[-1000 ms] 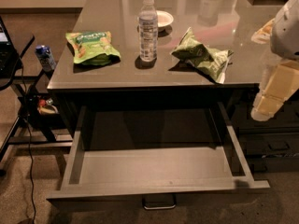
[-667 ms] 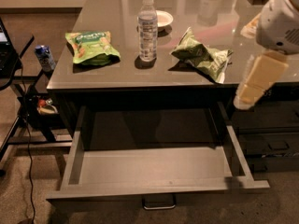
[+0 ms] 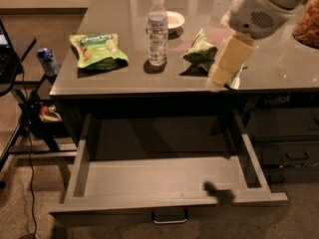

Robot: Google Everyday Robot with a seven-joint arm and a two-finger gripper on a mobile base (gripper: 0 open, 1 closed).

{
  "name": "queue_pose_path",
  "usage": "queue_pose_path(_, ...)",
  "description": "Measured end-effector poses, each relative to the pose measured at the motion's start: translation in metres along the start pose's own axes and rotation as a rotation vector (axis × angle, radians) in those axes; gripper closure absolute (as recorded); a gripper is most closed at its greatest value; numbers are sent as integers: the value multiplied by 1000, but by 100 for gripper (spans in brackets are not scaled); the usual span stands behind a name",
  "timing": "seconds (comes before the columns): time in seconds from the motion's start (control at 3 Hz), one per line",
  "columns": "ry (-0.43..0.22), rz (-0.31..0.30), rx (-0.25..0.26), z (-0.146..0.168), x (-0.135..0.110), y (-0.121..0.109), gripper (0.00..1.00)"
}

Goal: Place blue plastic bottle into top drawer

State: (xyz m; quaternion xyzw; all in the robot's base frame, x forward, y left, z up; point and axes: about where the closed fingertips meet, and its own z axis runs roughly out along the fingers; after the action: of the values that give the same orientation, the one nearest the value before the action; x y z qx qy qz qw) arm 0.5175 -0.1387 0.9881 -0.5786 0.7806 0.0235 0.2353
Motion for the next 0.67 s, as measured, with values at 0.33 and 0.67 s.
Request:
queue_pose_path(0.33, -2, -1, -1, 1, -2, 0, 0)
queue_pose_path(0.67, -17, 6, 0, 4, -3, -1, 0)
